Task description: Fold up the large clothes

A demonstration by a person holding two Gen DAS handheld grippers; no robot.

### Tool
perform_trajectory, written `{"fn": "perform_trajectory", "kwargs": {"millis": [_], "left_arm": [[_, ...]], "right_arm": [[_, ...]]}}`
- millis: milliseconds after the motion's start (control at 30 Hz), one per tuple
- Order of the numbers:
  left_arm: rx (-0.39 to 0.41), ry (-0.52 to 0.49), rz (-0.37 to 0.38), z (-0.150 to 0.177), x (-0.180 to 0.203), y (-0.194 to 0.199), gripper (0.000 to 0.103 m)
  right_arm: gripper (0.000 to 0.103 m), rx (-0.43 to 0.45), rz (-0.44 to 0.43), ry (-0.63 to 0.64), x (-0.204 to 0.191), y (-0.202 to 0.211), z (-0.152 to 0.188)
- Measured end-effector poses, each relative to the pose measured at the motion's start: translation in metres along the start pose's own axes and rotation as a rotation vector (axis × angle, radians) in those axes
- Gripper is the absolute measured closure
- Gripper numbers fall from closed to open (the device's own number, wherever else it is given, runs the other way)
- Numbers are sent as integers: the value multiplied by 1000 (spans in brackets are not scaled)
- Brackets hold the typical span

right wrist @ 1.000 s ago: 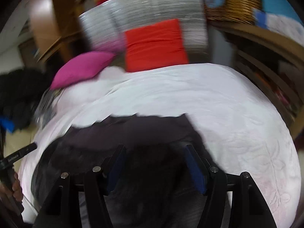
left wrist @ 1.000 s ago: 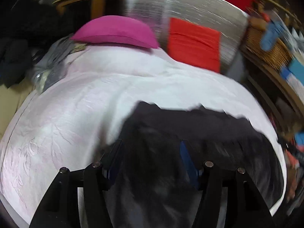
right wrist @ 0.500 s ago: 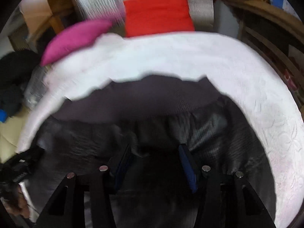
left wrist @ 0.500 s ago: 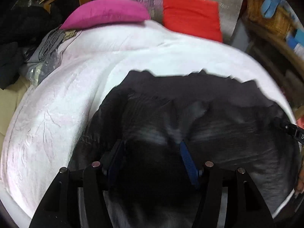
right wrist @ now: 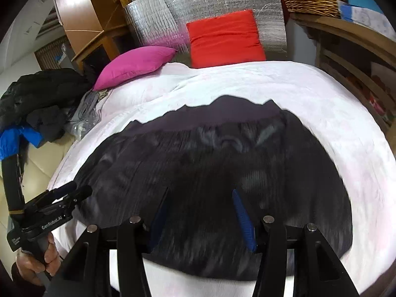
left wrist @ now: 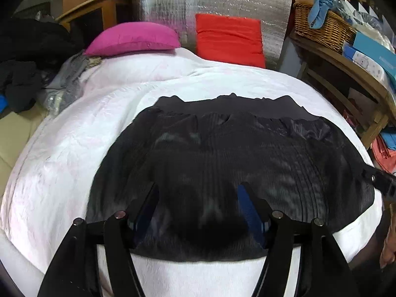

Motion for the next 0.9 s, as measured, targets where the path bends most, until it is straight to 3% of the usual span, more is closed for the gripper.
{"fn": "perform_trajectory", "kwargs": {"millis": [133,200,433,533,633,700,767,833,900], "left_arm": [[28,-18,-75,13,-1,7,32],[21,-24,-70,19,0,7,32],[-112,-90,-86,44,3,-23,26],[-102,-57,-61,41,-6,-11,26],[-59,4,-54,34,-29,9,26],[-29,61,-60,26,-49,19,26],[-2,114,-104,17,-72,25,20],[-11,155,-161,11,-95,22,15],[-56,188,-166,9,-115,7,15]], "right_arm": [[48,20,38,17,-8,8,24],[48,16,45,5,-9,10,34],[48,-98,71,-32,-2,-11,60],[48,-62,35,-48,0,8,58],[46,30,58,-102,24,39,49],[37,57,77,-193,55,56,42],[17,70,154,-262,86,67,38],[16,62,238,-263,106,68,34],[16,-3,256,-266,127,54,32]]}}
Point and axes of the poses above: each gripper's, at about its wrist camera, not at the fingertips, and y roughly against the way its jaws point, x to its right, z to its underside, the point moved 5 cm from there along -y, roughly the way its jaws point, and after that the axes turned 2 degrees about -z, right-handed, at the moved point
